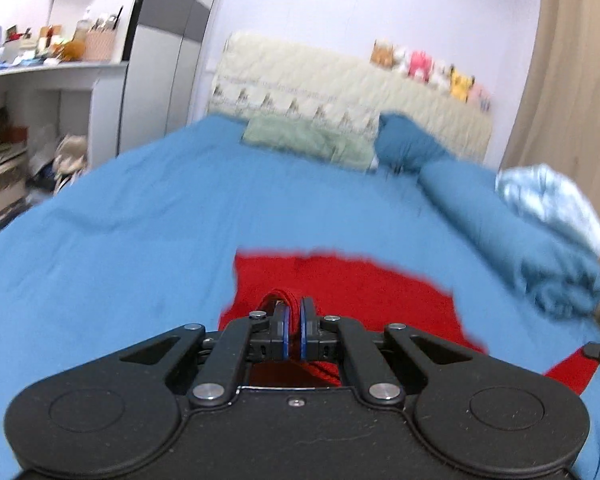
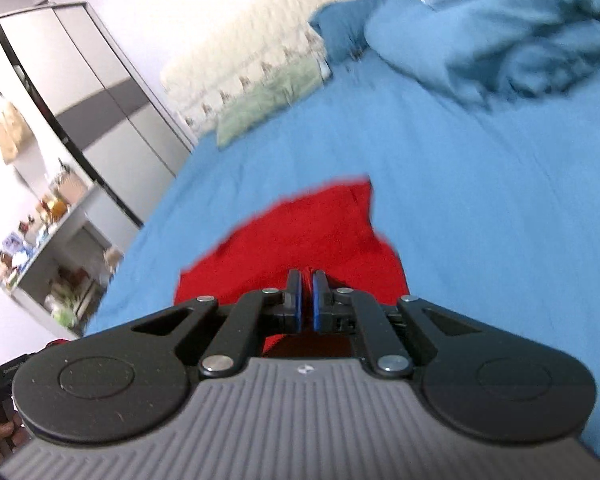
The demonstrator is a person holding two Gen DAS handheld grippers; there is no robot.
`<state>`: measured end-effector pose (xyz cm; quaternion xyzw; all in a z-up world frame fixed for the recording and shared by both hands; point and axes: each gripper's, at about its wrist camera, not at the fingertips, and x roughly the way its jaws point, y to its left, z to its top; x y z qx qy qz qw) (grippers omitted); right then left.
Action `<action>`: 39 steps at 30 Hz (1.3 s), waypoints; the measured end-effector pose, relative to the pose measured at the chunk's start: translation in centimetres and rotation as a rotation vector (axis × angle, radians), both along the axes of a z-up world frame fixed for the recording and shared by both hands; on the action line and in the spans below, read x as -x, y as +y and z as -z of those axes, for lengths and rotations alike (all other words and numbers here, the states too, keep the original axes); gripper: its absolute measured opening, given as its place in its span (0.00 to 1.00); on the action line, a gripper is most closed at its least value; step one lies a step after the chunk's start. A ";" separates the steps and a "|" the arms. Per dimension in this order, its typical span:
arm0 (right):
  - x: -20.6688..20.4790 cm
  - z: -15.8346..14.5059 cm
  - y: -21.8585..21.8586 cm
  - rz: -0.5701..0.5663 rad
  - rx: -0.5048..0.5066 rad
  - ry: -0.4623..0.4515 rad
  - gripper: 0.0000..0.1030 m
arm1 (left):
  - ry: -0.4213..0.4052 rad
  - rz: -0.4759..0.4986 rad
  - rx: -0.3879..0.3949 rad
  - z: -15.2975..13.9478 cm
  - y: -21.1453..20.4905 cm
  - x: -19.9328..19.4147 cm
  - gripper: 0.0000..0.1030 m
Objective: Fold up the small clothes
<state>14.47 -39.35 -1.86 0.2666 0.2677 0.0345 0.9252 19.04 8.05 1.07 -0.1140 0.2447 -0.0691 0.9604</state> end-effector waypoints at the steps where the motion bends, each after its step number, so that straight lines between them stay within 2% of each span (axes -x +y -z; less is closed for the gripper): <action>1: -2.2 -1.0 -0.3 0.006 0.005 -0.015 0.20 | -0.018 -0.004 0.012 -0.6 0.1 -2.3 0.05; 4: -10.0 -2.9 -1.3 0.027 0.001 -0.030 0.20 | -0.038 -0.034 0.020 -1.2 0.6 -9.6 0.05; 7: -18.8 -2.3 -2.3 0.054 0.007 0.024 0.20 | -0.007 -0.081 0.020 0.6 0.7 -17.5 0.04; 10: -25.6 1.1 -2.5 0.097 0.032 0.085 0.20 | 0.064 -0.117 0.044 4.5 0.6 -23.8 0.04; 12: -28.9 4.2 -2.6 0.122 0.023 0.124 0.18 | 0.126 -0.142 0.019 8.1 0.2 -27.3 0.04; 13: -30.2 5.6 -2.6 0.125 0.029 0.137 0.15 | 0.156 -0.149 0.013 9.8 0.0 -28.4 0.04; 16: -33.2 8.6 -2.5 0.121 0.078 0.158 0.15 | 0.203 -0.161 -0.005 13.1 -0.2 -30.6 0.04; 19: -35.2 9.4 -2.5 0.095 0.090 0.121 0.15 | 0.216 -0.161 -0.011 14.3 0.1 -31.9 0.04; 21: -35.8 9.6 -2.1 0.017 0.118 0.070 0.26 | 0.222 -0.151 -0.009 14.6 0.1 -32.1 0.04; 22: -35.5 9.6 -1.6 -0.035 0.147 0.052 0.35 | 0.230 -0.143 -0.022 14.5 0.0 -32.0 0.06; 23: -34.9 9.6 -0.9 -0.079 0.179 0.038 0.58 | 0.230 -0.138 -0.033 14.5 -0.1 -31.7 0.09; 24: -34.2 9.6 -0.4 -0.103 0.200 0.025 0.68 | 0.227 -0.128 -0.043 14.4 -0.1 -31.4 0.14; 26: -32.5 9.8 0.6 -0.152 0.240 0.008 0.68 | 0.215 -0.120 -0.068 14.1 -0.2 -30.4 0.56; 27: -31.5 9.8 0.8 -0.166 0.250 0.002 0.68 | 0.196 -0.118 -0.071 13.7 0.0 -29.4 0.62; 30: -29.6 10.1 0.8 -0.172 0.205 0.024 0.68 | 0.157 -0.076 -0.095 12.5 -0.3 -27.3 0.63; 32: -29.0 10.6 0.9 -0.173 0.171 0.063 0.67 | 0.159 -0.044 -0.116 12.2 -0.7 -25.8 0.64; 35: -28.6 11.1 1.9 -0.167 0.178 0.084 0.67 | 0.176 -0.016 -0.130 12.6 -1.2 -24.8 0.64; 39: -29.1 11.7 3.6 -0.135 0.156 0.120 0.64 | 0.212 -0.024 -0.087 13.6 -0.9 -25.0 0.64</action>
